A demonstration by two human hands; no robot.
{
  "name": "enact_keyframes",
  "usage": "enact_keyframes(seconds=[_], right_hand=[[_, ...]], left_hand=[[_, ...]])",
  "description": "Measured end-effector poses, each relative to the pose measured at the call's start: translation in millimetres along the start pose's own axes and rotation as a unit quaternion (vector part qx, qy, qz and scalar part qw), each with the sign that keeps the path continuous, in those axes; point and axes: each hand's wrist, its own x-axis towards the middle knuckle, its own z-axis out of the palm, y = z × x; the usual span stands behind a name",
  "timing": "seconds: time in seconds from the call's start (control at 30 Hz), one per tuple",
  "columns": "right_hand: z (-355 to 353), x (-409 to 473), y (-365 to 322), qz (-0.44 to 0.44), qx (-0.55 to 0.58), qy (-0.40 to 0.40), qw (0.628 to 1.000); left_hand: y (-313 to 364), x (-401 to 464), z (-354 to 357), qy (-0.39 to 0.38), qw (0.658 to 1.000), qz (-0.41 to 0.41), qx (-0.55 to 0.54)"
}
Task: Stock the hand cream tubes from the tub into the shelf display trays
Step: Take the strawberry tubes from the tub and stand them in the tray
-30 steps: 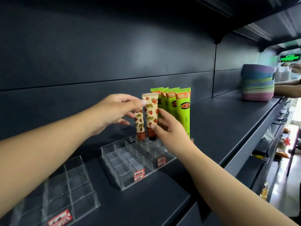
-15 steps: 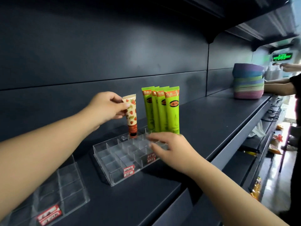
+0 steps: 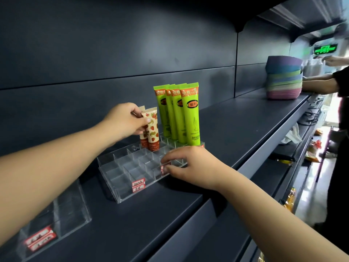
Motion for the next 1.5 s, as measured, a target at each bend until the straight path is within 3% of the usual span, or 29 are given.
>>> enact_keyframes(seconds=[0.27,0.67,0.77,0.83,0.93,1.1,1.27,1.5], right_hand=[[1.8,-2.6,-1.9,-0.02,-0.027,0.011,0.999],[0.5,-7.0,-6.0,-0.027,-0.056,0.044,0.997],[0.0,-11.2,-9.6,-0.004,-0.059,0.075,0.995],[-2.0,-16.0,-12.4,0.0,-0.064,0.094,0.994],[-11.8,-22.8,-16.0,-0.019,-0.092,0.115,0.989],[-28.9,-41.9,-18.8,-0.064,-0.154,0.097,0.981],[-43.1,-92.1,-7.3,-0.132,-0.158,0.088,0.975],[-43.3,-182.8,29.4,-0.158,-0.133,0.044,0.977]], left_hand=[[1.2,-0.7,-7.0,-0.033,0.996,-0.073,-0.049],[-1.1,-29.0,-22.8,-0.025,0.993,-0.072,-0.086],[4.4,-51.2,-30.1,-0.044,0.998,-0.027,-0.024],[12.7,-67.7,-33.7,-0.054,0.994,0.038,0.082],[30.6,-96.7,-33.7,-0.053,0.959,0.147,0.236],[56.6,-150.4,-28.2,-0.087,0.883,0.219,0.405],[80.4,-205.1,10.1,-0.064,0.871,0.247,0.421],[72.8,-256.5,109.4,-0.159,0.868,0.227,0.412]])
